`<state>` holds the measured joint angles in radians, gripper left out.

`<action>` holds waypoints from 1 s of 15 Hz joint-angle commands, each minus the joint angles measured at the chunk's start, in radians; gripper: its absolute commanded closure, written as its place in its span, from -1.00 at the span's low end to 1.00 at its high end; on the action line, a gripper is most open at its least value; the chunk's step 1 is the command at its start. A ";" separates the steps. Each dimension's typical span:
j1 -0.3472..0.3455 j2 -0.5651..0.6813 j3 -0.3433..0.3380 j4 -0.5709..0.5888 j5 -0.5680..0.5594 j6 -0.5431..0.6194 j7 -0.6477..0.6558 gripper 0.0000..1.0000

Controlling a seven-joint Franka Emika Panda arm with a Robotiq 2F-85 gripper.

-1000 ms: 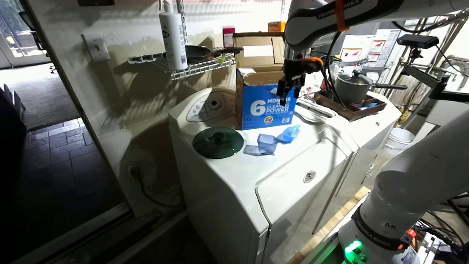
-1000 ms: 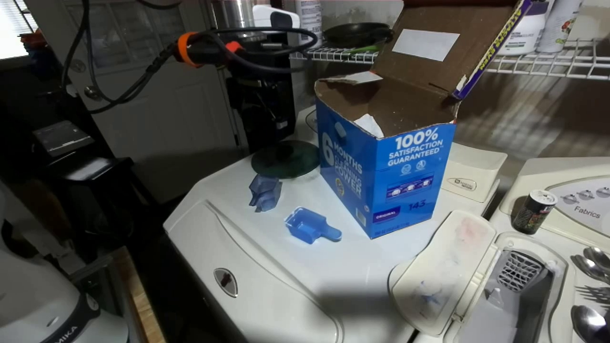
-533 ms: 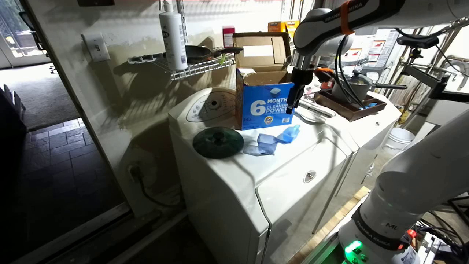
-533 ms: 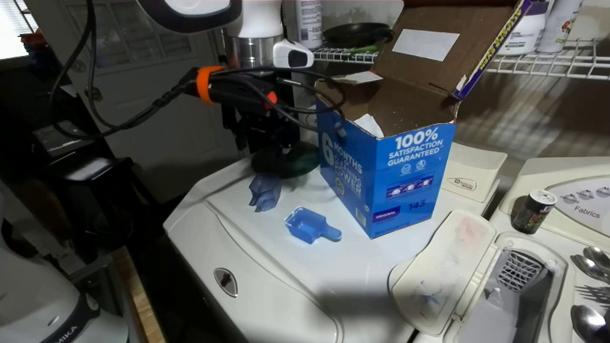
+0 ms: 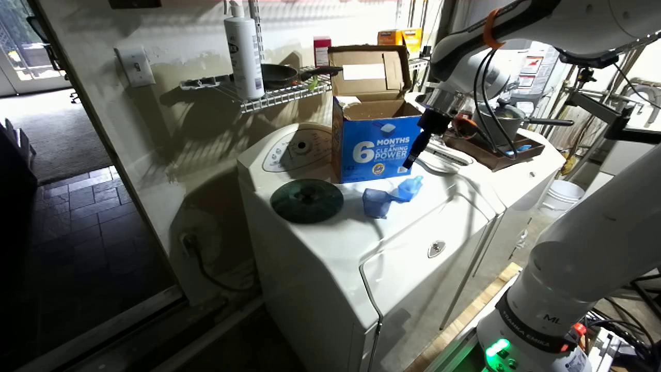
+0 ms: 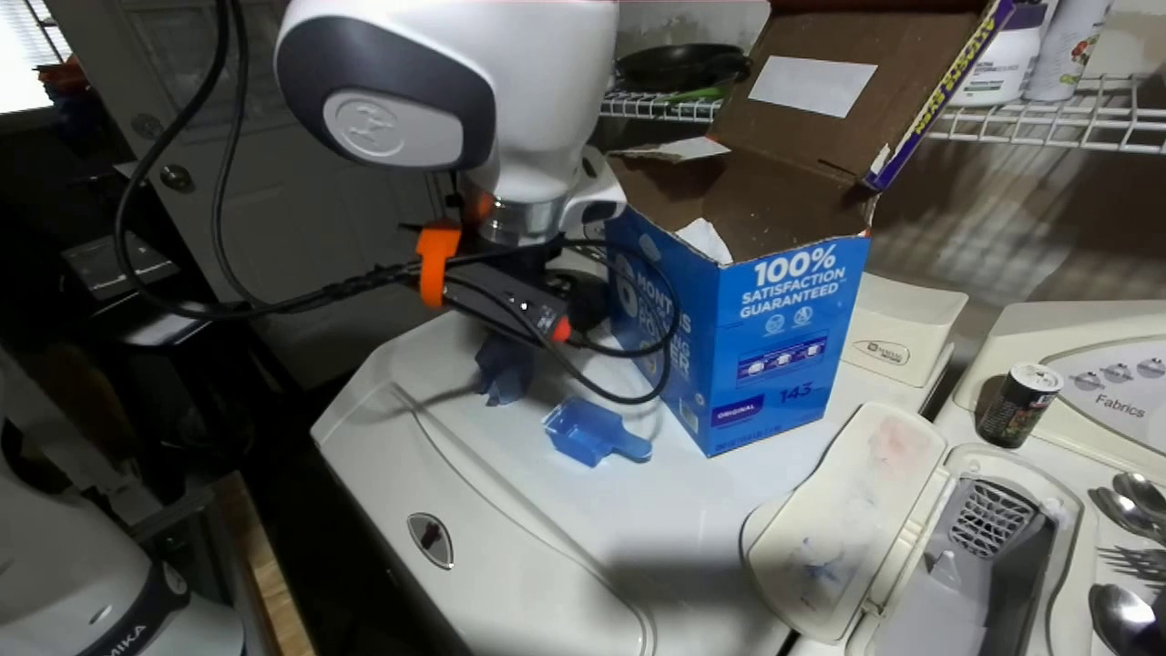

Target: Pour the washing powder from the purple scoop into the blue scoop

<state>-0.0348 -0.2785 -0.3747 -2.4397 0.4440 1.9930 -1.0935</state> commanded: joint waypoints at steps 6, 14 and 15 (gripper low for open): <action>-0.107 0.203 -0.002 0.098 0.243 -0.251 -0.054 -1.00; -0.146 0.301 0.080 0.158 0.197 -0.195 0.182 -1.00; -0.148 0.313 0.088 0.166 0.187 -0.197 0.211 -1.00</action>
<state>-0.1636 -0.0264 -0.3236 -2.3243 0.6574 1.7994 -0.9718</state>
